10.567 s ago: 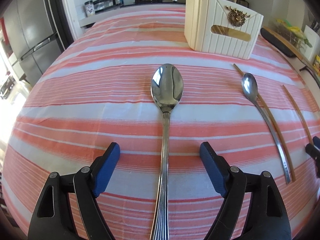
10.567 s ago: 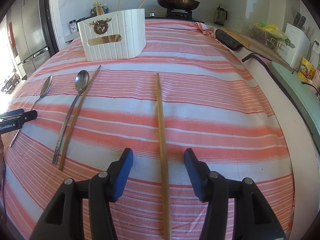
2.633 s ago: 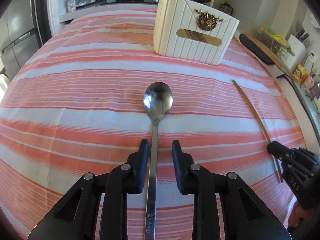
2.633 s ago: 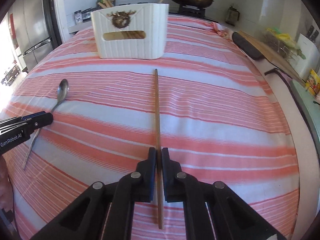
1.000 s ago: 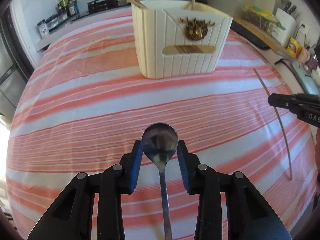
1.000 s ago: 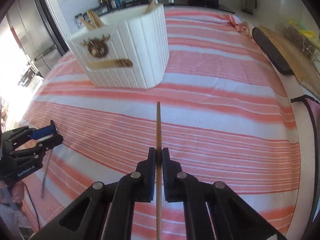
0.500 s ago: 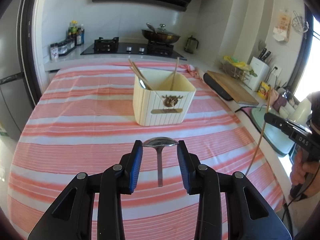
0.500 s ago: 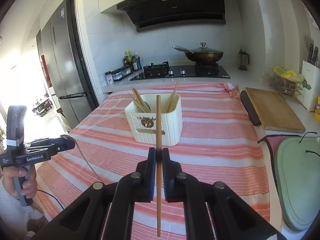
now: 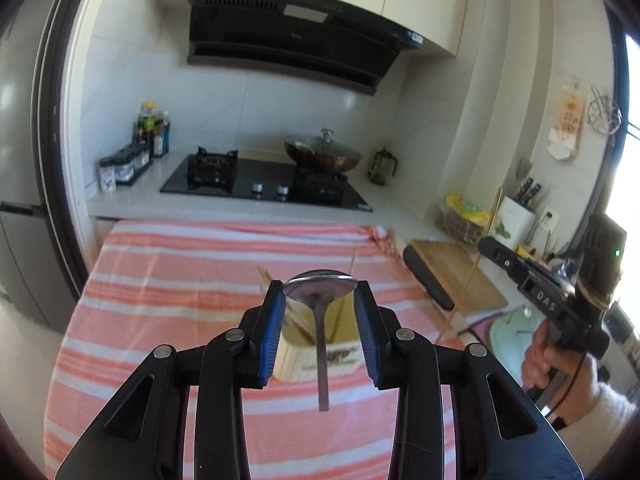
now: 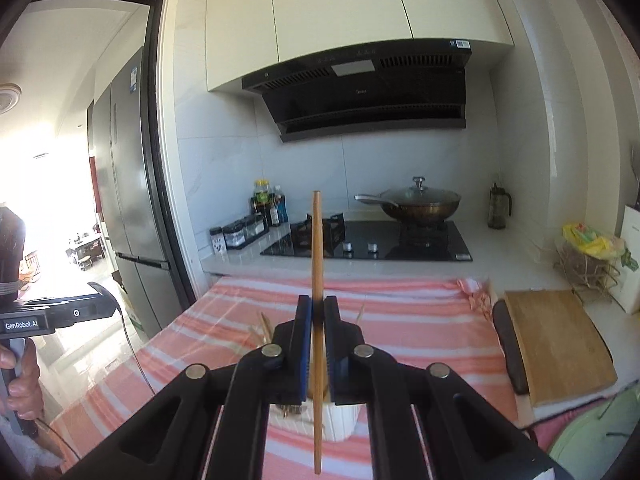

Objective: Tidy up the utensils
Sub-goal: 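Lift the small spoon and chopstick up and lower them into the holder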

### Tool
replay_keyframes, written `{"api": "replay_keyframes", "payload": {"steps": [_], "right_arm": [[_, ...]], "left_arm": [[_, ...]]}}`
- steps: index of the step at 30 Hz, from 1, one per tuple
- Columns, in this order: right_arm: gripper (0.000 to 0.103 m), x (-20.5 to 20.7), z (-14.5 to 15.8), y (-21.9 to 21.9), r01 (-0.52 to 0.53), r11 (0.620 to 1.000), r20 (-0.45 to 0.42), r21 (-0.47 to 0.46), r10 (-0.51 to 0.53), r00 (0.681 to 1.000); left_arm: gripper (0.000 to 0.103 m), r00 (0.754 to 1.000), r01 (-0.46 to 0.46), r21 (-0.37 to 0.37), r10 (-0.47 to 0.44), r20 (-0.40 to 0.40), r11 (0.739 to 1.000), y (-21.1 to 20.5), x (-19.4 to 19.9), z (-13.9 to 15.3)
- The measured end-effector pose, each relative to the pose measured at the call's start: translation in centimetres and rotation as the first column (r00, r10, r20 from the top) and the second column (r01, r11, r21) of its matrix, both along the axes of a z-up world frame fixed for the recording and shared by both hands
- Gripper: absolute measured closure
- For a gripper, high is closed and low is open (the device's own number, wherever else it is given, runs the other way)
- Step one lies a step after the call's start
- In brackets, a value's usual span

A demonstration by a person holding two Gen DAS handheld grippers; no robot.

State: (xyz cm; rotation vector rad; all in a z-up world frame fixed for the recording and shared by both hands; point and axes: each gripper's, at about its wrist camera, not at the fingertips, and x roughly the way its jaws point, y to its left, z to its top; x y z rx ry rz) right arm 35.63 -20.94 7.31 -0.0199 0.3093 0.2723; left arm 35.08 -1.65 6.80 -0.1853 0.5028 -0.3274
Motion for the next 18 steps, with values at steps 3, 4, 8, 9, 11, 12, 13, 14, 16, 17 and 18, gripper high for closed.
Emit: {"api": "replay_keyframes", "payload": {"steps": [3,4,8,9,11,12,13,14,16,17,18], "right_arm": [[0.097,3.5,0.9,1.3,-0.006,1.0,0.064,0.008,0.005,0.998],[0.097,4.4,0.8,1.6,-0.006,1.0,0.084,0.012,0.005,0.996],[0.097,8.4,-1.5,3.0,-0.021,1.0,0.083,0.014,0.02,0.996],[0.097,9.4,-2.5,3.4,-0.028,1.0,0.071,0.004,0.027,0.997],[0.097,11.1,-4.8,3.9,-0.04,0.999,0.033,-0.016,0.041,0.999],[0.097,11.9,-6.1,4.1,-0.052,0.998,0.002,-0.022,0.052,0.999],[0.097,12.8,-7.4,4.3,-0.054,0.998,-0.036,-0.034,0.052,0.998],[0.097,13.5,-8.8,4.4,-0.054,0.997,-0.074,-0.048,0.05,0.996],[0.096,14.8,-11.4,4.5,-0.073,0.996,-0.159,-0.052,0.064,0.985],[0.093,15.4,-12.7,4.4,-0.083,0.995,-0.212,-0.05,0.071,0.975],[0.093,15.9,-13.8,4.3,-0.093,0.995,-0.265,-0.039,0.08,0.961]], "left_arm": [[0.068,0.998,-0.051,0.008,0.051,0.047,0.999,-0.8,3.5,0.8],[0.068,0.997,-0.064,0.014,0.063,0.05,0.998,-1.2,4.7,0.5],[0.068,0.997,-0.082,0.034,0.082,-0.002,0.996,-2.5,9.3,-2.6],[0.068,0.996,-0.083,0.044,0.085,-0.025,0.996,-2.9,10.1,-3.5],[0.068,0.993,-0.082,0.059,0.087,-0.085,0.995,-3.2,11.9,-6.0],[0.068,0.99,-0.079,0.062,0.086,-0.114,0.995,-3.4,12.6,-6.9],[0.068,0.986,-0.074,0.064,0.083,-0.145,0.995,-3.4,13.2,-8.1],[0.068,0.982,-0.069,0.066,0.079,-0.17,0.995,-3.5,13.6,-9.1],[0.067,0.974,-0.044,0.084,0.062,-0.218,0.995,-3.7,14.0,-11.0],[0.067,0.969,-0.029,0.101,0.052,-0.241,0.994,-4.0,14.2,-11.8],[0.065,0.964,-0.017,0.122,0.049,-0.261,0.992,-4.2,14.1,-12.4]]}}
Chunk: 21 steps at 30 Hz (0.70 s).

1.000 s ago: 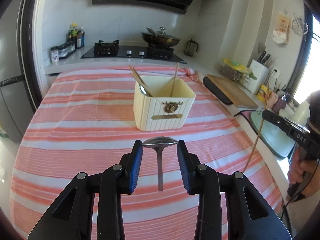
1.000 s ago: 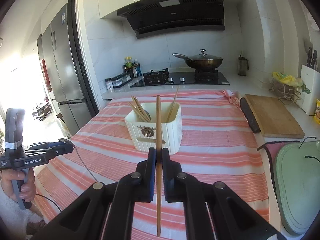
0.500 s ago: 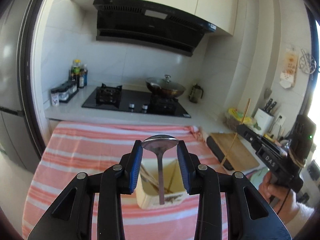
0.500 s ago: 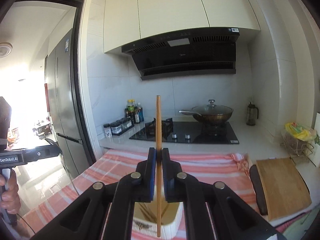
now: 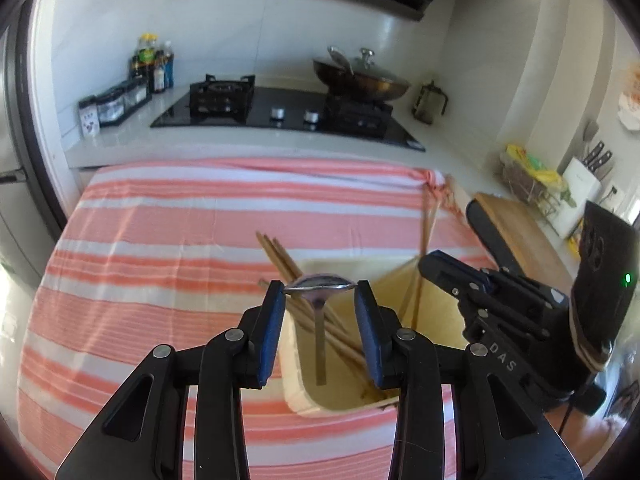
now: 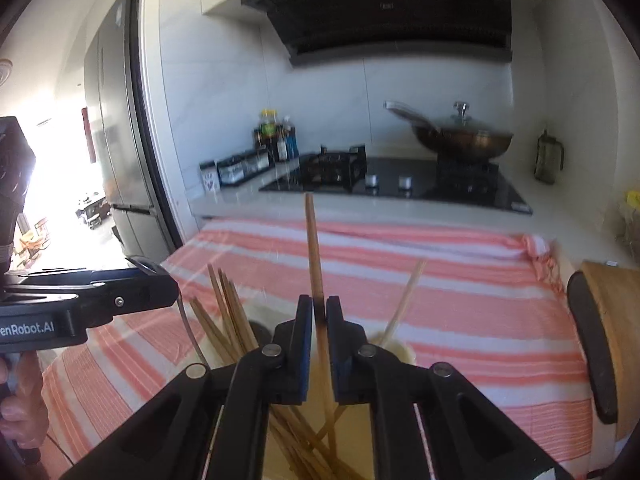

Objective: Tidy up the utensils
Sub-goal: 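Lift the small spoon and chopstick up and lower them into the holder, then open both tools to release the spoon and chopstick in the holder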

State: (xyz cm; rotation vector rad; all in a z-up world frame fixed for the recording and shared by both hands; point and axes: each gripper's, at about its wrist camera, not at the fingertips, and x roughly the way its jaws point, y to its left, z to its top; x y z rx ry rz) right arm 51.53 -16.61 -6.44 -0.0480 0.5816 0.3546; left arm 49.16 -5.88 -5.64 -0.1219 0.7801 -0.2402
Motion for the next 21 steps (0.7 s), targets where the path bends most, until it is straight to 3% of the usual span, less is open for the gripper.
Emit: {"api": "replay_keyframes", "payload": {"steps": [1,2,3,4,6,8,11,14,21], "right_arm": [[0.092,0.5,-0.9,-0.2,-0.01,1.0,-0.06,0.012,0.011,0.998],[0.085,0.8,-1.4,-0.5,-0.005,1.0,-0.103,0.018,0.006,0.995],[0.07,0.6,-1.4,-0.9,0.017,1.0,-0.118,0.017,-0.015,0.993],[0.058,0.0,-1.1,-1.5,0.029,0.999,-0.111,0.027,-0.026,0.994],[0.049,-1.9,0.4,-2.7,0.056,0.998,-0.084,0.04,-0.052,0.995],[0.044,-4.0,1.9,-3.7,0.091,0.996,-0.077,0.021,-0.089,0.993],[0.033,-8.3,3.8,-4.6,0.143,0.989,-0.065,-0.021,-0.144,0.987],[0.018,-13.5,5.0,-4.8,0.172,0.985,-0.053,-0.031,-0.173,0.983],[0.015,-24.1,6.1,-3.1,0.254,0.963,0.04,-0.086,-0.251,0.967]], "left_arm": [[0.062,1.0,0.008,0.017,-0.007,-0.007,1.0,0.0,-0.3,-0.5],[0.051,1.0,0.016,0.028,-0.016,-0.005,0.999,-0.2,-1.0,-0.7],[0.038,1.0,0.022,0.035,-0.022,0.004,0.999,-0.1,-1.7,-0.8],[0.032,1.0,0.02,0.039,-0.021,0.017,0.999,0.1,-2.7,-0.7],[0.013,0.999,-0.003,0.047,0.001,0.051,0.999,0.6,-4.9,-0.5],[0.001,0.995,-0.054,0.045,0.05,0.086,0.997,1.0,-7.3,0.1],[0.001,0.987,-0.083,0.017,0.08,0.139,0.996,1.1,-11.8,0.9],[0.0,0.989,-0.096,0.041,0.091,0.117,0.994,0.6,-15.4,1.4],[0.0,0.975,-0.152,0.119,0.13,0.178,0.981,-0.6,-22.2,3.0]]}}
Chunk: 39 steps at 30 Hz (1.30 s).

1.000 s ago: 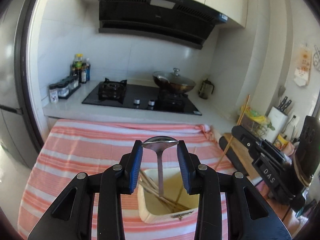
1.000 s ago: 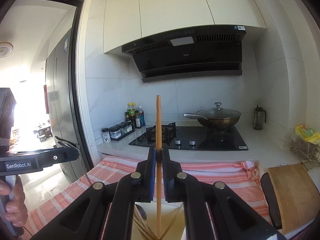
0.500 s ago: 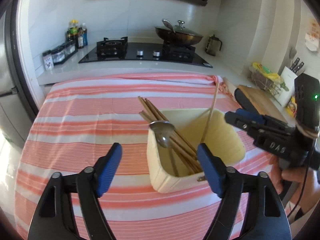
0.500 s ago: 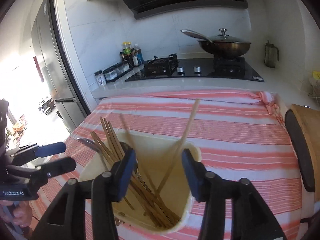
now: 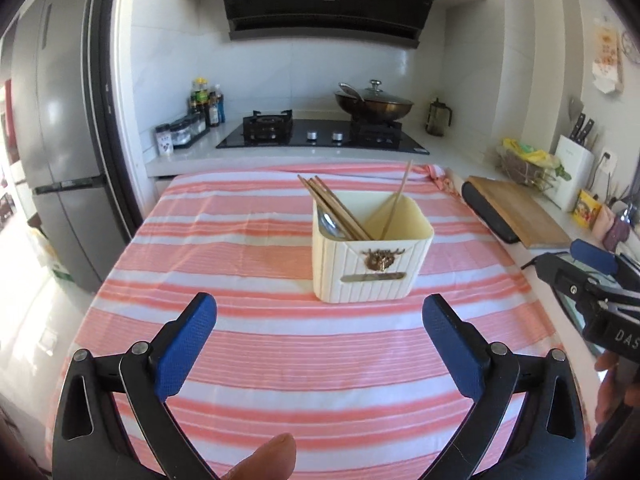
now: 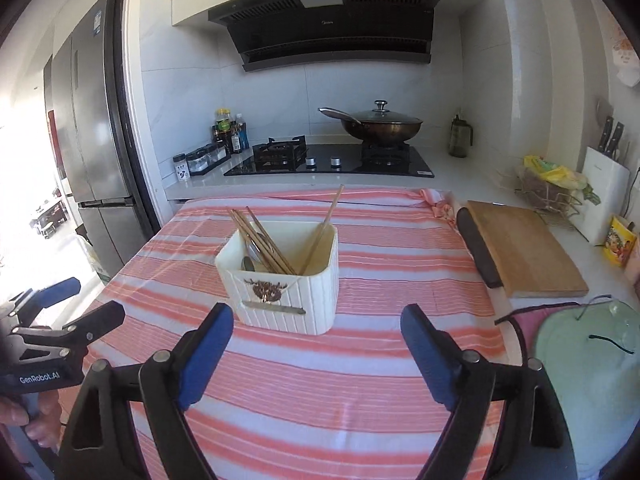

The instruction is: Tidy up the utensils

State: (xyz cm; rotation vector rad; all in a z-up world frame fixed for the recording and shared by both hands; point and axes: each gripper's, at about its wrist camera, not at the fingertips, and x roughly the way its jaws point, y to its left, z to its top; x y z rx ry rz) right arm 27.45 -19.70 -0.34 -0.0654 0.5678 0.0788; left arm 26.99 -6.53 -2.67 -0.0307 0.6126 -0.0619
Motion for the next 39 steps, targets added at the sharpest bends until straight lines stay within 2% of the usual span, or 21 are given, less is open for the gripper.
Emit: {"api": "replay_keyframes", "payload": {"steps": [4,10,16,39], "right_arm": [[0.015,-3.1,0.2,0.7,0.021,0.999,0.017,-0.024,-0.021,1.0],[0.015,-5.8,1.1,1.4,0.023,0.999,0.036,-0.04,-0.022,0.999],[0.015,-7.3,1.5,2.2,0.002,0.998,0.046,-0.066,0.001,0.999],[0.015,-8.6,3.4,2.9,-0.02,0.999,0.057,-0.046,0.022,0.998]], "left_arm": [[0.0,0.998,-0.046,0.085,0.042,0.041,0.995,-0.8,-2.7,0.8],[0.0,0.997,-0.04,0.076,0.035,0.069,0.996,-0.8,-5.2,1.9],[0.0,0.992,-0.101,0.139,0.088,0.094,0.985,-1.2,-6.0,2.7],[0.0,0.996,-0.064,0.073,0.06,0.059,0.995,-0.7,-6.9,4.8]]}}
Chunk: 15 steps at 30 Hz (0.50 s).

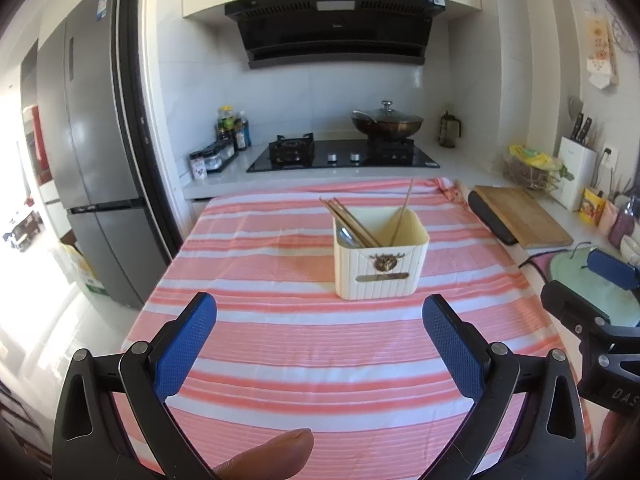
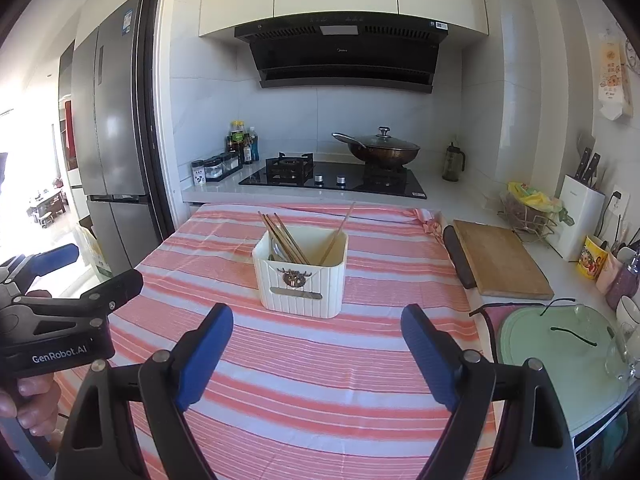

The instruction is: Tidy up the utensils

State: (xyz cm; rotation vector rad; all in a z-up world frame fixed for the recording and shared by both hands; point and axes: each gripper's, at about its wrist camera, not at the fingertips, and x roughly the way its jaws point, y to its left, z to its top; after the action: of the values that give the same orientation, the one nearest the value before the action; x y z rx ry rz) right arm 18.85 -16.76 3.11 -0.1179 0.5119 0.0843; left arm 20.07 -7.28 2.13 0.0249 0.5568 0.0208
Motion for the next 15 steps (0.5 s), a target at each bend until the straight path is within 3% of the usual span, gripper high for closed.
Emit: {"api": "replay_keyframes", "payload": {"steps": [12,15], "right_arm": [[0.015,-0.4,1.3,0.4,-0.017,1.0,0.012,0.023,0.017,1.0],[0.015,-0.1,1.2,0.4,-0.019,0.999,-0.018,0.039,0.02,1.0]], "left_arm": [[0.0,1.0,-0.011,0.008,0.011,0.006,1.0,0.4,-0.3,0.8],[0.0,1.0,-0.016,0.009,0.016,0.005,1.0,0.4,-0.2,1.2]]}}
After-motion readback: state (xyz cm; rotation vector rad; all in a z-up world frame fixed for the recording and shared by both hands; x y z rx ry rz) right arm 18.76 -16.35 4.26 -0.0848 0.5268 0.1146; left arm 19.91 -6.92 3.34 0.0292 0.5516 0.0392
